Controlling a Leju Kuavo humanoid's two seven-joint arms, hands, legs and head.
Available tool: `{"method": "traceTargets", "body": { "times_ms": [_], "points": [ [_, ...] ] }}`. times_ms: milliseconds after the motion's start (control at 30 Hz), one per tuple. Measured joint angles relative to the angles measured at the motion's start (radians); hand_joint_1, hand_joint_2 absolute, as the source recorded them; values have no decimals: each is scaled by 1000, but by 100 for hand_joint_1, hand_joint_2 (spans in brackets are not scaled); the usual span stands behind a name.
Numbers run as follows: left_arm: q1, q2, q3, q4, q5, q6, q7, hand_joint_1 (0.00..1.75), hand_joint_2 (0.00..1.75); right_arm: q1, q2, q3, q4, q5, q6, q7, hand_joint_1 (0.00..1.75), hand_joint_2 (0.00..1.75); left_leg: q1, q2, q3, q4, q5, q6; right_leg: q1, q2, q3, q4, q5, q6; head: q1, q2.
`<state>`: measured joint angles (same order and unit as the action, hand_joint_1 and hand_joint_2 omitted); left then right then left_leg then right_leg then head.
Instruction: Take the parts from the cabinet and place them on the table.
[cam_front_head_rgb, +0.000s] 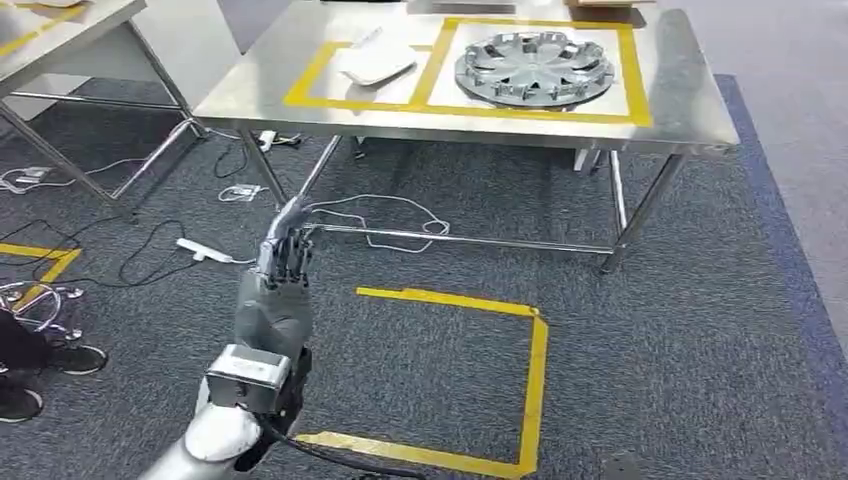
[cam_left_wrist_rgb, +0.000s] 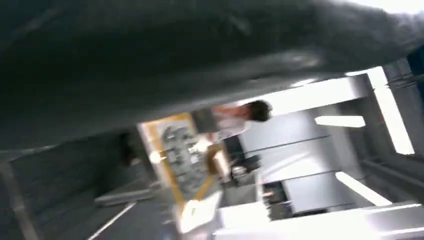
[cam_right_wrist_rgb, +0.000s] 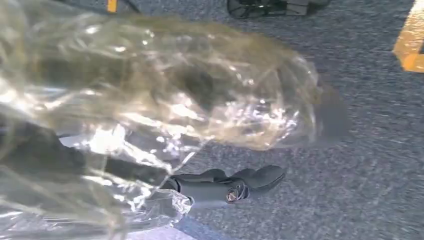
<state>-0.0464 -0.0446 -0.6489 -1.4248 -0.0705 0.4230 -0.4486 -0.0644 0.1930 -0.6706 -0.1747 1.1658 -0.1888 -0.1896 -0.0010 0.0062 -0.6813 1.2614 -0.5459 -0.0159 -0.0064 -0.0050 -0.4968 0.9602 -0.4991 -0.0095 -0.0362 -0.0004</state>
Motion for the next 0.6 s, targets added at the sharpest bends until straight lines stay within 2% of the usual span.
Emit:
{"method": "traceTargets", "body": {
  "times_ms": [33, 67, 100, 133, 200, 233, 267, 300, 333, 400, 433, 467, 500, 533, 567, 600],
  "points": [
    [10, 3, 2, 10, 6, -10, 1, 0, 0, 1, 0, 0, 0, -3, 0, -1, 0, 0, 0, 0, 45, -70, 39, 6, 2, 1, -4, 4, 1, 1, 0, 0],
    [17, 6, 3, 17, 8, -16, 1, 0, 0, 2, 0, 0, 0, -5, 0, -2, 0, 0, -2, 0, 100, -166, 77, 16, 5, 2, -6, 7, 1, 1, 0, 0],
    [20, 9, 4, 22, 10, -19, 1, 0, 0, 3, 0, -1, 0, -5, 0, -3, 0, 0, -6, -2, 138, -238, 83, 30, 5, 1, -9, 9, 1, 1, 1, 0],
    [23, 11, 4, 26, 10, -21, 1, 0, 0, 1, 1, -1, 0, -5, 0, -3, 0, 0, -6, -1, 151, -256, 79, 35, 11, 2, -14, 13, 2, 6, 3, 0],
    [29, 15, 5, 38, 9, -21, 17, 0, 0, 2, 1, -2, 0, -8, 0, -3, 0, 0, -9, -1, 145, -260, 80, 37, 9, 0, -20, 14, 9, 17, 1, 0],
    [33, 17, 5, 50, 9, -24, 33, 0, 0, 2, 1, -3, 0, -10, 0, -3, 0, 0, -9, -1, 145, -269, 77, 41, 9, -2, -23, 13, 12, 22, 1, 0],
    [39, 19, 6, 62, 9, -24, 48, 0, 0, 2, 1, -3, 0, -10, 0, -3, 0, 0, 2, 0, 147, -290, 82, 45, 13, -3, -30, 17, 8, 29, 2, 0],
    [45, 21, 6, 80, 7, -23, 60, 0, 0, 4, 0, -3, 0, -11, -1, -3, 0, 0, 2, 3, 145, -293, 88, 49, 10, 1, -46, 35, -15, 34, 3, 0],
    [47, 23, 7, 112, 9, -17, 77, 0, 0, 4, 0, -4, 0, -15, -2, -3, 0, 0, 2, 3, 139, -293, 92, 55, 9, 2, -67, 86, -52, 37, 7, 0],
    [63, 29, 11, 201, 39, 2, 104, 0, 0, 6, 0, -4, 0, -23, -2, -8, 0, 0, -1, 4, 128, -293, 97, 57, 3, 2, -141, 254, -130, 44, 4, 0],
    [69, 30, 16, 252, 61, 11, 98, 0, 0, 9, 0, -5, 0, -24, -2, -10, 0, 0, -2, 4, 122, -292, 101, 57, 3, 2, -166, 313, -149, 47, 6, 0],
    [73, 29, 24, 321, 80, 32, 92, 0, 0, 14, 0, -5, 0, -25, -2, -10, 0, 0, -2, 4, 118, -292, 105, 56, 2, 2, -169, 325, -143, 47, 5, 0],
    [74, 28, 28, 382, 92, 49, 83, 0, 0, 17, 0, -5, 0, -26, -2, -11, 0, 0, -2, 4, 115, -291, 107, 54, 2, 2, -146, 289, -115, 48, 6, 0],
    [75, 25, 32, 440, 103, 64, 73, 0, 0, 18, 0, -6, 0, -28, -2, -11, 0, 0, -2, 4, 113, -290, 109, 51, 2, 2, -106, 216, -76, 47, 5, 0],
    [76, 23, 37, 494, 116, 72, 66, 0, 0, 18, -1, -7, 0, -28, -2, -12, 0, 0, -2, 4, 112, -287, 111, 49, 1, 2, -52, 120, -33, 46, 5, 0],
    [73, 19, 44, 541, 130, 76, 71, 0, 0, 17, -1, -7, 0, -28, -2, -12, 0, 0, -2, 4, 110, -283, 112, 46, 0, 2, -3, 27, -15, 44, 6, 0]
  ]
}}
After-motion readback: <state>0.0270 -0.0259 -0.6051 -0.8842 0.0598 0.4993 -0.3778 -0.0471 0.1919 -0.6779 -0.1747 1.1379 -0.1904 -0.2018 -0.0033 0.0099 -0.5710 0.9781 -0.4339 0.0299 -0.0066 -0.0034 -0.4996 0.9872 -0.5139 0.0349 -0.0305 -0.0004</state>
